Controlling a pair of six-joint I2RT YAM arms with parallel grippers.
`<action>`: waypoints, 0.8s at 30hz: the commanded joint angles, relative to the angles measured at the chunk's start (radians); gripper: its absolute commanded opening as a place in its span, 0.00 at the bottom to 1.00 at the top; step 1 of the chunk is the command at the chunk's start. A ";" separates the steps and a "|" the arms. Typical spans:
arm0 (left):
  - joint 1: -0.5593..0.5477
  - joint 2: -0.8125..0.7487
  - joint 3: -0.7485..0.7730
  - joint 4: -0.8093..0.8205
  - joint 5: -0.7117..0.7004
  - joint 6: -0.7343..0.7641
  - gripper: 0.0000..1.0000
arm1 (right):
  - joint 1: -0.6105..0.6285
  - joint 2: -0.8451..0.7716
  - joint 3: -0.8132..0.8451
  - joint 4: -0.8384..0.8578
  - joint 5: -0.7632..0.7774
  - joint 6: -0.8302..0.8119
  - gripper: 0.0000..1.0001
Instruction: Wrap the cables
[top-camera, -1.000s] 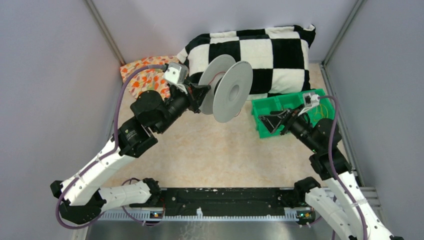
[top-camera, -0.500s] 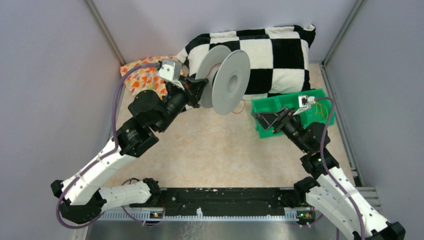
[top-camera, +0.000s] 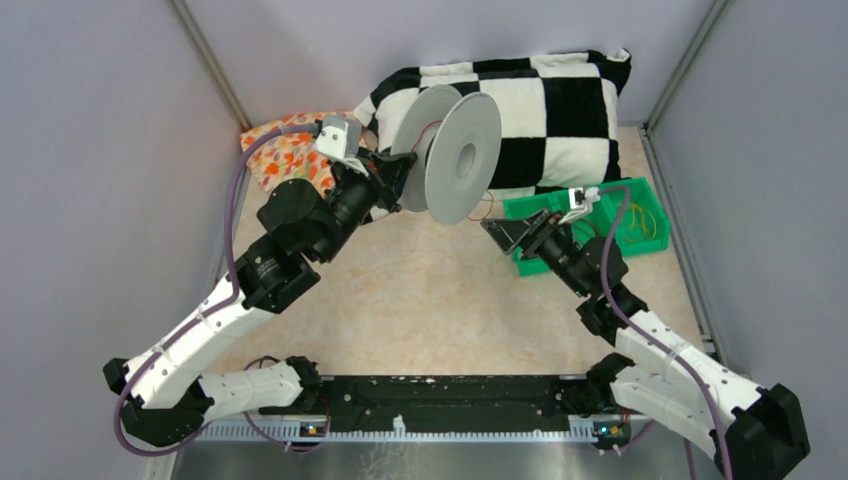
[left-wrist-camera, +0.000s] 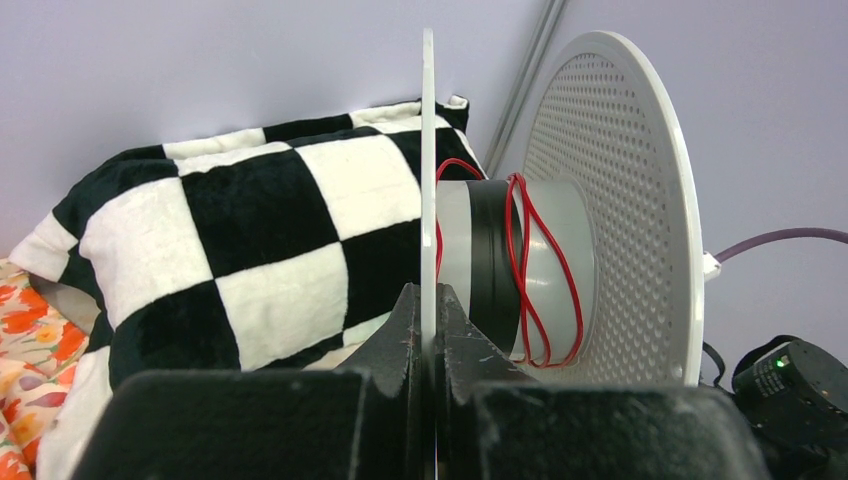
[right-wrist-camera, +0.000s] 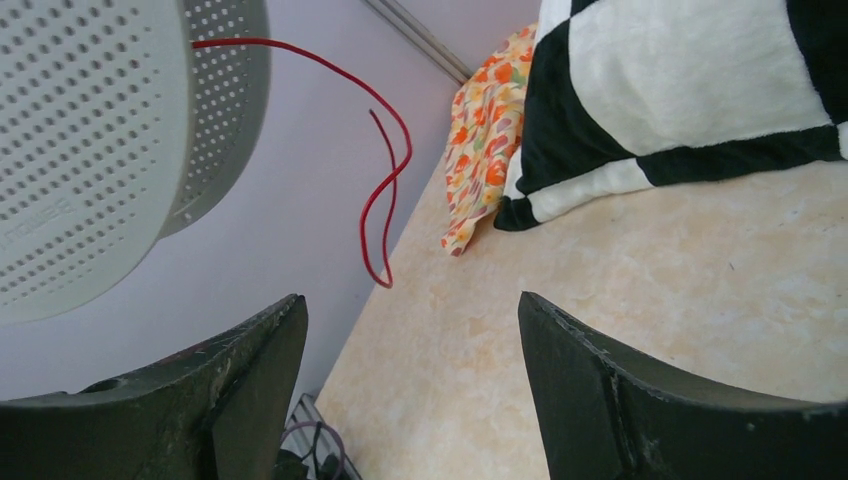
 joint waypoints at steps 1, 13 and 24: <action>0.001 -0.011 0.025 0.140 0.004 -0.028 0.00 | 0.011 0.074 0.032 0.104 0.035 0.010 0.73; 0.000 -0.004 0.029 0.138 0.005 -0.033 0.00 | 0.011 0.202 0.091 0.182 -0.042 0.020 0.25; 0.001 -0.005 0.014 0.155 0.001 -0.031 0.00 | 0.010 0.021 0.056 -0.034 0.034 -0.036 0.55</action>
